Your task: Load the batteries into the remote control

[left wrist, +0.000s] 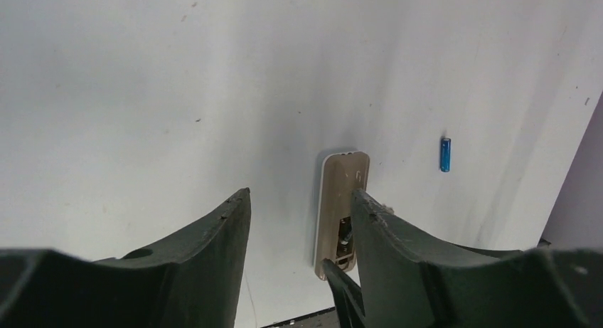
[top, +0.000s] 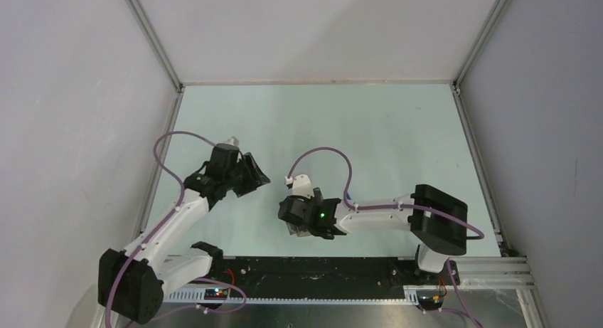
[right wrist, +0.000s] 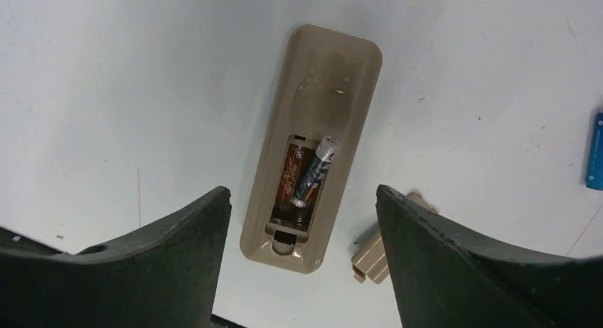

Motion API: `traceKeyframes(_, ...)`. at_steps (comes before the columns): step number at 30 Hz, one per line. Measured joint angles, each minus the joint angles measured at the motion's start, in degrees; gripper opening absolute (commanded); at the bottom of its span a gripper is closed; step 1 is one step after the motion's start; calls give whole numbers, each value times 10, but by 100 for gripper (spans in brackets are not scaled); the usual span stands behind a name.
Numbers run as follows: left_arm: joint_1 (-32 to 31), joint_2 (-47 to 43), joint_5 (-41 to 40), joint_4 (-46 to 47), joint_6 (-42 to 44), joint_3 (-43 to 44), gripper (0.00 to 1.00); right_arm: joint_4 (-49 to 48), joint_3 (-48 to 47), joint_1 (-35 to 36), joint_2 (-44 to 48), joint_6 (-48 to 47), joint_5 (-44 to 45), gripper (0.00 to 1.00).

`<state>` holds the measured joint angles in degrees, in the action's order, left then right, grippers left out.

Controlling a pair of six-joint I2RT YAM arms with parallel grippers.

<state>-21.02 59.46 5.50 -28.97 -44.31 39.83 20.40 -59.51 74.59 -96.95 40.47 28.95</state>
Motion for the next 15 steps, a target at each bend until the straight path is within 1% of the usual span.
traceKeyframes(3, 13, -23, -4, -17, 8, -6, 60, 14, -21, 0, -27, 5, 4, 78)
traceKeyframes(7, 25, -45, -7, -36, 13, -13, 63, 22, -30, 0, -48, 10, 3, 74)
traceKeyframes(11, 35, -55, -9, -47, 14, -19, 66, 33, -39, -1, -63, 16, 0, 66)
traceKeyframes(12, 37, -55, -9, -48, 14, -20, 66, 34, -41, -1, -65, 18, -2, 62)
traceKeyframes(15, 40, -55, -9, -49, 14, -22, 68, 38, -42, -2, -69, 24, -10, 59)
